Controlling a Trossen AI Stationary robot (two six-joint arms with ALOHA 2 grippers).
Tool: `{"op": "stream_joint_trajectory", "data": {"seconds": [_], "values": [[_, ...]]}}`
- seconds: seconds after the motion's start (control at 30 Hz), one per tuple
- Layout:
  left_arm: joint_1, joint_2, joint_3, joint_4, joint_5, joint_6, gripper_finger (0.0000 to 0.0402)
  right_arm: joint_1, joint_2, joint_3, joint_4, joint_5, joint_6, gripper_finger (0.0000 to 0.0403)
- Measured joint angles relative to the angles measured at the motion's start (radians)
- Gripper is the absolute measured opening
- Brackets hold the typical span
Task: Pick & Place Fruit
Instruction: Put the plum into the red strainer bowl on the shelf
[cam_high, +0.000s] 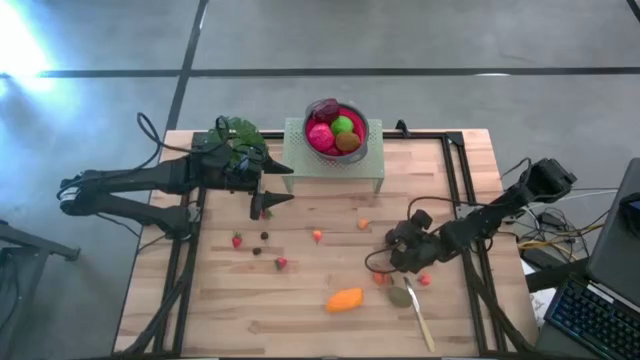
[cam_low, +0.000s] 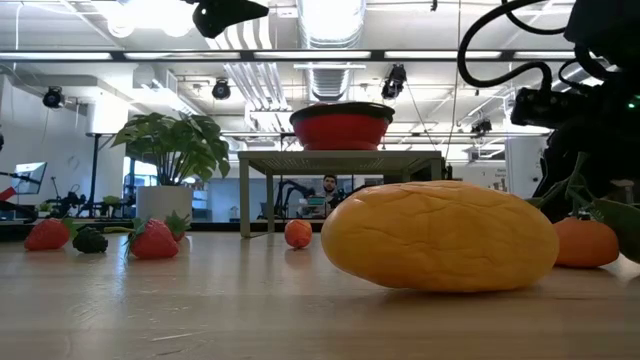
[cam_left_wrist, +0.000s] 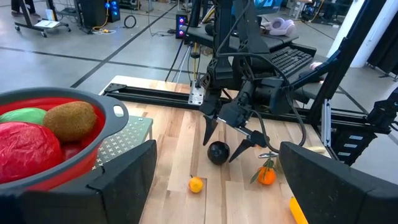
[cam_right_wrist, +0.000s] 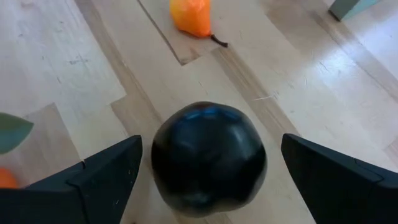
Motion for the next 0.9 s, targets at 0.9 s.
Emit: {"op": "stream_joint_trajectory", "data": {"seconds": [0.9], "values": [[0.000, 0.000, 0.000, 0.000, 0.000, 0.000, 0.0344, 0.000, 0.000, 0.038, 0.002, 0.001, -0.087, 0.0251]]}}
